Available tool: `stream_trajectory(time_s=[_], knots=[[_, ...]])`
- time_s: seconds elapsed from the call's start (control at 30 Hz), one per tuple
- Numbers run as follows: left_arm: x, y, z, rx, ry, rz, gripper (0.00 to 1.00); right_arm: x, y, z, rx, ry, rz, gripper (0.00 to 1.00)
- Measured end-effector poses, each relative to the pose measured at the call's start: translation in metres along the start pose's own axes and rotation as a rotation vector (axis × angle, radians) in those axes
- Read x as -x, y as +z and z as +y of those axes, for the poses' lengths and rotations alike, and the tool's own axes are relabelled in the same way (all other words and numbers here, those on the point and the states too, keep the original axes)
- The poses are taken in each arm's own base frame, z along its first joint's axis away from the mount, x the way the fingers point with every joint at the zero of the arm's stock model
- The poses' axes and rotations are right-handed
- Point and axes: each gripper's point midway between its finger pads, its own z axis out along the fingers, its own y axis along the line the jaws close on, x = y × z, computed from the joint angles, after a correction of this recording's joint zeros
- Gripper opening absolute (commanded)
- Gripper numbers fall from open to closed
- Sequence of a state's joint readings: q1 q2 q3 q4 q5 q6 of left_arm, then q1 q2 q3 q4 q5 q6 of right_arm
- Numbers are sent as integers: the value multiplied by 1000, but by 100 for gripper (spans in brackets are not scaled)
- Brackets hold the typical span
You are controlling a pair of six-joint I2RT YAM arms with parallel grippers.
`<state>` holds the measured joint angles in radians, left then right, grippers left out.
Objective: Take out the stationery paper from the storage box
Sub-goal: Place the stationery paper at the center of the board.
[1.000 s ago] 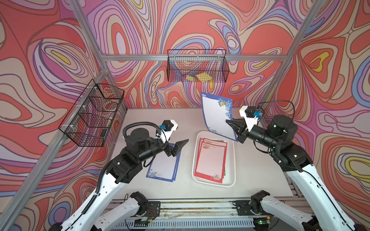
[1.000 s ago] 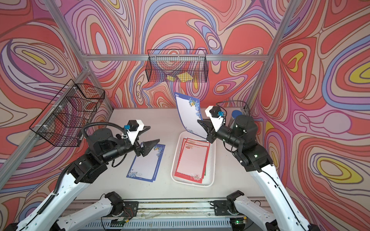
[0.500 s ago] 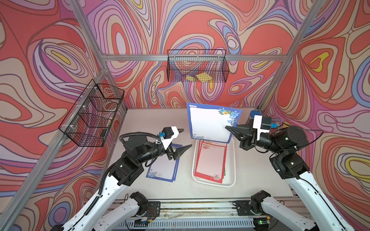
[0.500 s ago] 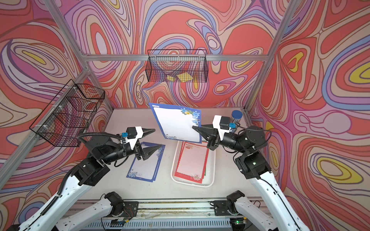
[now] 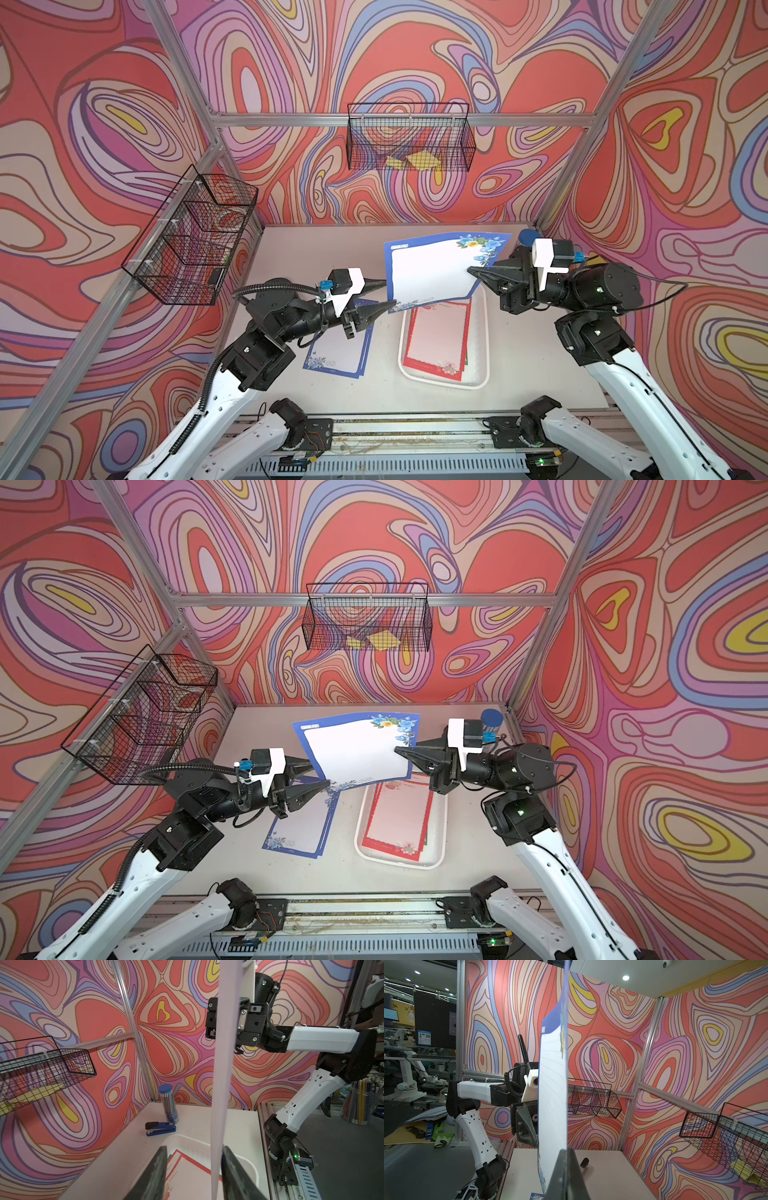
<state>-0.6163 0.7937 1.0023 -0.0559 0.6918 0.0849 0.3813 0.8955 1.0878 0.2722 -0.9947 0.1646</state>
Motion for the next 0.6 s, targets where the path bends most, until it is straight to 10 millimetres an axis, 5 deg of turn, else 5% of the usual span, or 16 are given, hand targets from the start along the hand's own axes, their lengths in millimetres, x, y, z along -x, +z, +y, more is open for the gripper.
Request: stream_trajectory(time_s=[0.17,0.33,0.6], knots=[[7,0,-4,-30,-35,-17,21,-8,4,-3,26,43,9,0],[12,5,-3,-45,-77,-23,1,-14,5,-2,40,66,19,0],[8,12,4,-35,-139,-12,0,-22,4,-6,19,73,40,0]])
